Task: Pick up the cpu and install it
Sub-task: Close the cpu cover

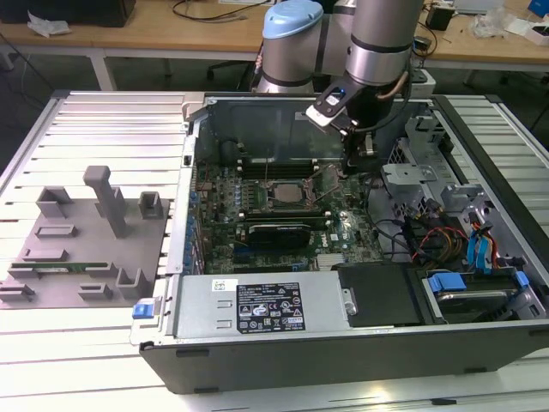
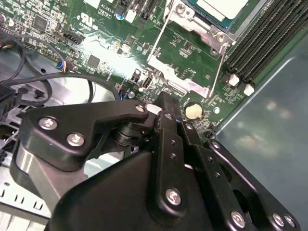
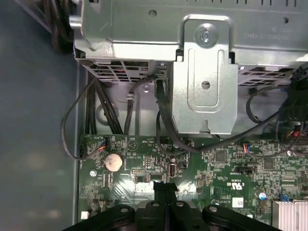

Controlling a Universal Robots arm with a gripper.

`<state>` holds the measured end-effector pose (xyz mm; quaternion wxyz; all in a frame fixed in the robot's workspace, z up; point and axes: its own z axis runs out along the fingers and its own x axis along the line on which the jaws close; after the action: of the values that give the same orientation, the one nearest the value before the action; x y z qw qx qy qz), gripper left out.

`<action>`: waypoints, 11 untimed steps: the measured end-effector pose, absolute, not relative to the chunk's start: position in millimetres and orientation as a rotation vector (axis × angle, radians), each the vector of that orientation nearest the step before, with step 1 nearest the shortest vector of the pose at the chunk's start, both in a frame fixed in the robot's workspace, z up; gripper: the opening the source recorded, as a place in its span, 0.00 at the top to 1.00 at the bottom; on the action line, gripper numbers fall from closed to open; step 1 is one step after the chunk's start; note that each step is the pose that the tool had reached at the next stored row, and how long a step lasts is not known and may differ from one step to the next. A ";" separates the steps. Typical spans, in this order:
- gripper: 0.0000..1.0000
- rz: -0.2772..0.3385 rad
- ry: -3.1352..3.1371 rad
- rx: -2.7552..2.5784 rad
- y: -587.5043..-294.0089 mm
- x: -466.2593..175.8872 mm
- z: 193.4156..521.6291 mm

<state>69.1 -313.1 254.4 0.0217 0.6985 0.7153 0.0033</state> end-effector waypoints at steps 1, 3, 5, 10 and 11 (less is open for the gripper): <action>0.89 0.010 2.217 2.165 -313.1 69.3 252.7; 0.89 0.009 2.217 2.165 -313.1 69.5 248.3; 0.89 0.007 2.218 2.166 -313.1 69.7 242.9; 0.89 0.007 2.218 2.166 -313.1 69.7 242.7; 0.89 0.007 2.218 2.166 -313.1 69.6 242.7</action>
<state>69.6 -313.1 242.7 0.0207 0.6985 0.7153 0.0023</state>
